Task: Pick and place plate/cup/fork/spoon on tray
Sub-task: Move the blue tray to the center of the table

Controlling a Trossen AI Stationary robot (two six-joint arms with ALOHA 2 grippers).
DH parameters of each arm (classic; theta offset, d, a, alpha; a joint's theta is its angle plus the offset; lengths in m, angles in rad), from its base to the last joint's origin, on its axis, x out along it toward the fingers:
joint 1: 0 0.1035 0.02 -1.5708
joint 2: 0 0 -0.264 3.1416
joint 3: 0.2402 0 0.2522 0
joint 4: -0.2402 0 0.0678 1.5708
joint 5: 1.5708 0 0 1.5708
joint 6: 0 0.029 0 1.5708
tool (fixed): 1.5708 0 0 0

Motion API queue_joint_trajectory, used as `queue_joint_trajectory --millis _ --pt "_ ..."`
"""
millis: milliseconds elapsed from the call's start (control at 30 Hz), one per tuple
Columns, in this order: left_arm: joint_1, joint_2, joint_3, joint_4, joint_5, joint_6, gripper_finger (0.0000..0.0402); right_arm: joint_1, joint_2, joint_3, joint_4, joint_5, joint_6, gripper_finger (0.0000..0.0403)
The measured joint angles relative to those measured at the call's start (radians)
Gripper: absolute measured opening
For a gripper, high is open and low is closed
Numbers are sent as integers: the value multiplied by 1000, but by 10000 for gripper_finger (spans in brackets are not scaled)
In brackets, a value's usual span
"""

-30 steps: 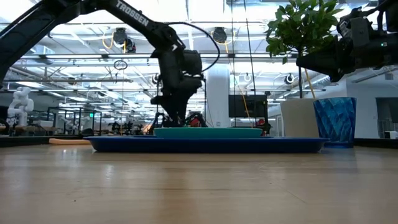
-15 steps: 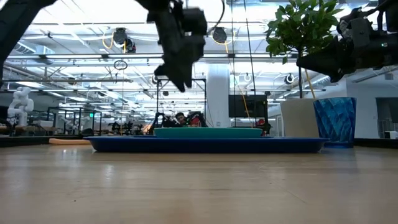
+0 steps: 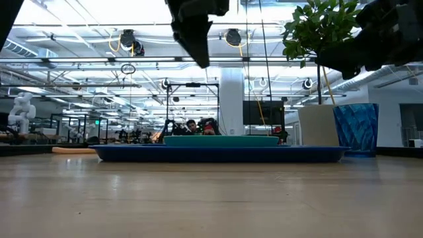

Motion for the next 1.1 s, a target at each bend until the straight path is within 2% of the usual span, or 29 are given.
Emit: queue_joint_trajectory --millis 167,333,467,667,767,900,1100 --pt "-52 0 -2 64 -3 32 145 28 6 0 3 0 24 128" --pt "-101 -41 -83 246 0 90 145 77 7 1 59 -1 2 128" --pt "-116 -148 -237 421 1 101 145 133 45 50 40 8 -20 128" --pt "-113 -390 -531 670 1 81 145 200 192 178 -2 90 -71 128" --pt "-110 -488 -635 688 0 42 145 216 286 277 -147 164 -89 128" --pt "-110 -576 -723 634 -1 -21 145 217 428 452 -415 255 -55 128" --pt "-109 -586 -763 419 -3 -95 145 205 659 723 -802 287 53 128"
